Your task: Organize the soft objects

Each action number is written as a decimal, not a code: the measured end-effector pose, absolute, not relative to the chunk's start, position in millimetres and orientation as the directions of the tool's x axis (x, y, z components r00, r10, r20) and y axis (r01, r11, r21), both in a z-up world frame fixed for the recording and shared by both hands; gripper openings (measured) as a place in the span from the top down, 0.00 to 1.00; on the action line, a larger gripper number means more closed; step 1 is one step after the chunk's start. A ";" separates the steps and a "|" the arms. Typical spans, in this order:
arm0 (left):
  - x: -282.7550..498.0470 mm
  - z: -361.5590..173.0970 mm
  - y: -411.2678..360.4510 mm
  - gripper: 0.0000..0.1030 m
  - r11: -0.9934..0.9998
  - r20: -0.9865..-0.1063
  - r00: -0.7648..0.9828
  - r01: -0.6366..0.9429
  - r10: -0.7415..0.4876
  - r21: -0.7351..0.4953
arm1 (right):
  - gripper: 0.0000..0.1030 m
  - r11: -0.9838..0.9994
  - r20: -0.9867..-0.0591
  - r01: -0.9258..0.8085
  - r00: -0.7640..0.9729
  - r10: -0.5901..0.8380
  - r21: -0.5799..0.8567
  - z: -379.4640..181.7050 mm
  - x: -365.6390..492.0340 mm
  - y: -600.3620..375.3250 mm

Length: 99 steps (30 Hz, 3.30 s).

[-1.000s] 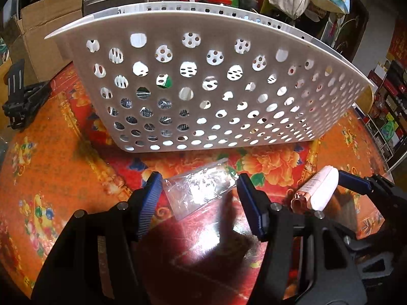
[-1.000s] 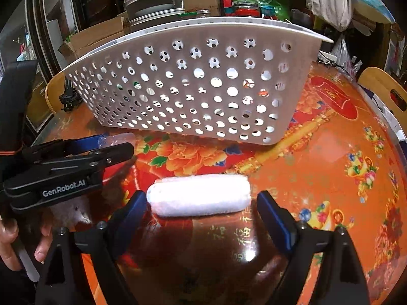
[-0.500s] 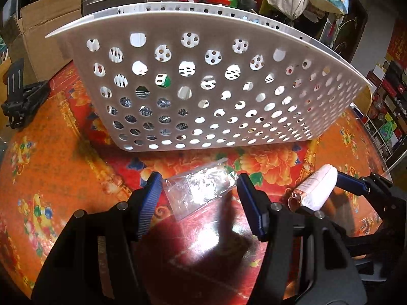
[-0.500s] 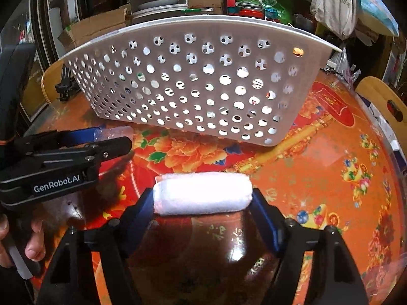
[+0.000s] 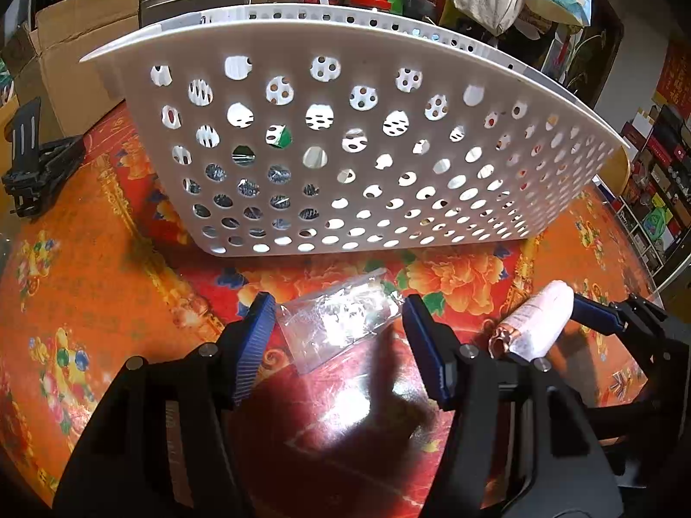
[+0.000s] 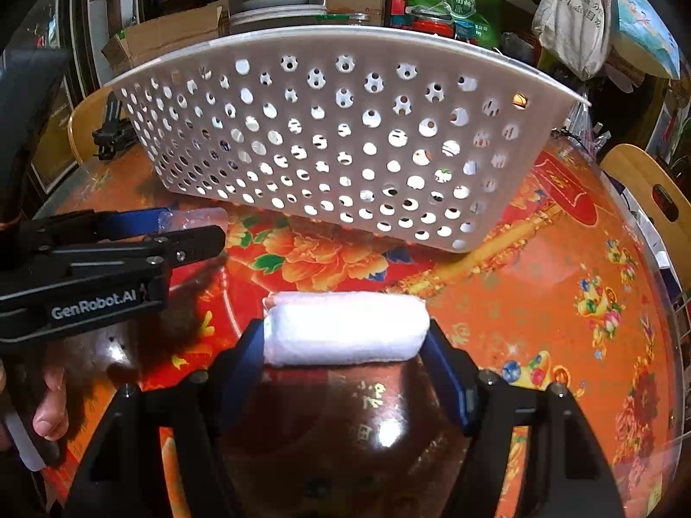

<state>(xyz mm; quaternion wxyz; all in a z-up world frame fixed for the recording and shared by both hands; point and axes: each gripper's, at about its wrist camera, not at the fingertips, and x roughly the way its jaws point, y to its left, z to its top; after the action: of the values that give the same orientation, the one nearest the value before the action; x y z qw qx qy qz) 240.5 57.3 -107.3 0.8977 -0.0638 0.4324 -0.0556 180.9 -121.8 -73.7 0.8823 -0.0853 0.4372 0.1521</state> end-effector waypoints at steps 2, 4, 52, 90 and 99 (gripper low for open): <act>239.3 -105.5 57.1 0.43 0.986 -0.762 0.630 0.041 -0.149 -0.159 | 0.31 0.940 -0.788 -0.340 0.578 0.211 0.003 -71.1 178.1 -125.5; 239.2 -102.9 53.0 0.43 0.987 -0.754 0.640 0.043 -0.145 -0.153 | 0.31 0.943 -0.778 -0.333 0.588 0.222 0.017 -68.1 175.2 -129.5; 139.8 45.8 9.5 0.43 0.994 -0.523 0.851 0.088 -0.045 0.058 | 0.31 0.949 -0.554 -0.301 0.777 0.300 0.092 57.3 100.2 -190.8; 422.3 11.2 36.6 0.43 0.999 -0.872 0.489 0.016 -0.032 -0.027 | 0.30 0.964 -0.838 -0.263 0.514 0.182 0.049 24.3 354.4 -132.5; 423.9 -0.2 27.3 0.42 0.998 -0.881 0.472 0.059 -0.043 -0.018 | 0.27 0.955 -0.832 -0.289 0.514 0.209 0.061 18.4 356.2 -130.1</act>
<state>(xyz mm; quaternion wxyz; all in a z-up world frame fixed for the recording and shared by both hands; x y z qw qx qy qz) 423.9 27.3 -0.2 0.8579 0.0074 0.5129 -0.0298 356.2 -130.1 18.4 0.8689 -0.0425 0.4718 0.1431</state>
